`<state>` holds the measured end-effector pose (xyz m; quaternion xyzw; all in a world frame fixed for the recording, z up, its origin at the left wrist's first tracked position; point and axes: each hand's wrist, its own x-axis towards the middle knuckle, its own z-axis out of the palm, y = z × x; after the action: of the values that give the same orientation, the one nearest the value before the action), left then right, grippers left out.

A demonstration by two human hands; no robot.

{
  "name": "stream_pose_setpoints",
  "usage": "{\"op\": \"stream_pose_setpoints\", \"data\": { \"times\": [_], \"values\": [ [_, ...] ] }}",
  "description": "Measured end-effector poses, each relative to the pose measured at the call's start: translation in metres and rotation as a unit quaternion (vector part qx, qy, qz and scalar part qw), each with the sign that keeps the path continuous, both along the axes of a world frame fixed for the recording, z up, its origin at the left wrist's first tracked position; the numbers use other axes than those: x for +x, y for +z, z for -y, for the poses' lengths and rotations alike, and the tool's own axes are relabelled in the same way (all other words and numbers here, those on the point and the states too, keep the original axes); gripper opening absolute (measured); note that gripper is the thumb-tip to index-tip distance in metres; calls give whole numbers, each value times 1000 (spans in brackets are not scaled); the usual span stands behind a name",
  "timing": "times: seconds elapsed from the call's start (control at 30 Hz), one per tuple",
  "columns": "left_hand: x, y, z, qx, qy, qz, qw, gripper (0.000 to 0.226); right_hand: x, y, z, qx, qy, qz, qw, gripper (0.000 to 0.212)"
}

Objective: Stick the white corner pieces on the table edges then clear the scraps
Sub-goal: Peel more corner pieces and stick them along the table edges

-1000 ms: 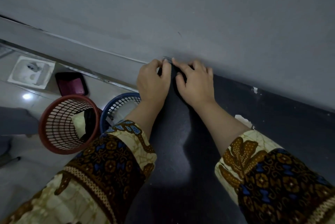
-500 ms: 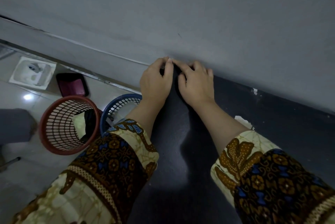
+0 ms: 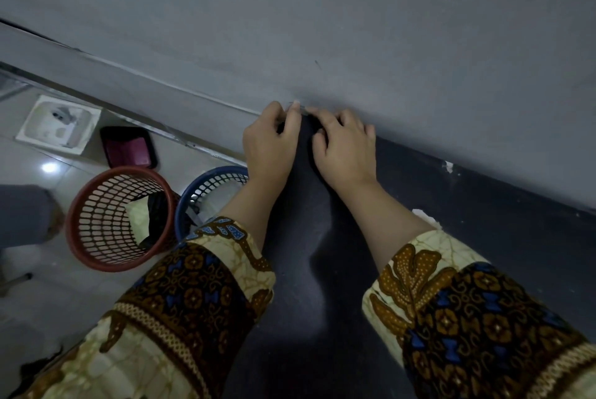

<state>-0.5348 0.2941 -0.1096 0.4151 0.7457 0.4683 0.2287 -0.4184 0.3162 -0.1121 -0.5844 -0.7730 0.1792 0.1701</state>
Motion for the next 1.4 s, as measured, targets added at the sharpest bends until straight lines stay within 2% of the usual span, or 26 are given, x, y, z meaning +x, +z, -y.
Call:
{"op": "stream_pose_setpoints", "data": {
  "times": [0.2, 0.43, 0.63, 0.73, 0.83, 0.97, 1.17, 1.4],
  "values": [
    [0, 2, -1, 3, -1, 23, 1000, 54, 0, -3, -1, 13, 0, 10, 1000, 47],
    [1, 0, -3, -16, 0, -33, 999, 52, -1, -4, -3, 20, 4, -4, 1000, 46],
    [4, 1, 10, -54, -1, -115, 992, 47, 7, -2, 9, -2, -35, -162, 986, 38],
    [8, -4, 25, -51, -24, -89, 994, 40, 14, 1, 17, -36, -50, -189, 980, 41],
    [11, -9, 41, -90, -56, -99, 989, 50, 25, 11, 33, -68, -56, -208, 974, 39],
    [33, 2, 74, -98, -51, -56, 992, 50, 50, 26, 71, -97, -65, -201, 973, 39],
    [103, 27, 137, -136, -96, -37, 985, 47, 117, 46, 133, -104, -87, -173, 976, 39],
    [208, 64, 205, -97, -173, -55, 979, 34, 225, 67, 211, -84, -108, -117, 984, 40]
  ]
}}
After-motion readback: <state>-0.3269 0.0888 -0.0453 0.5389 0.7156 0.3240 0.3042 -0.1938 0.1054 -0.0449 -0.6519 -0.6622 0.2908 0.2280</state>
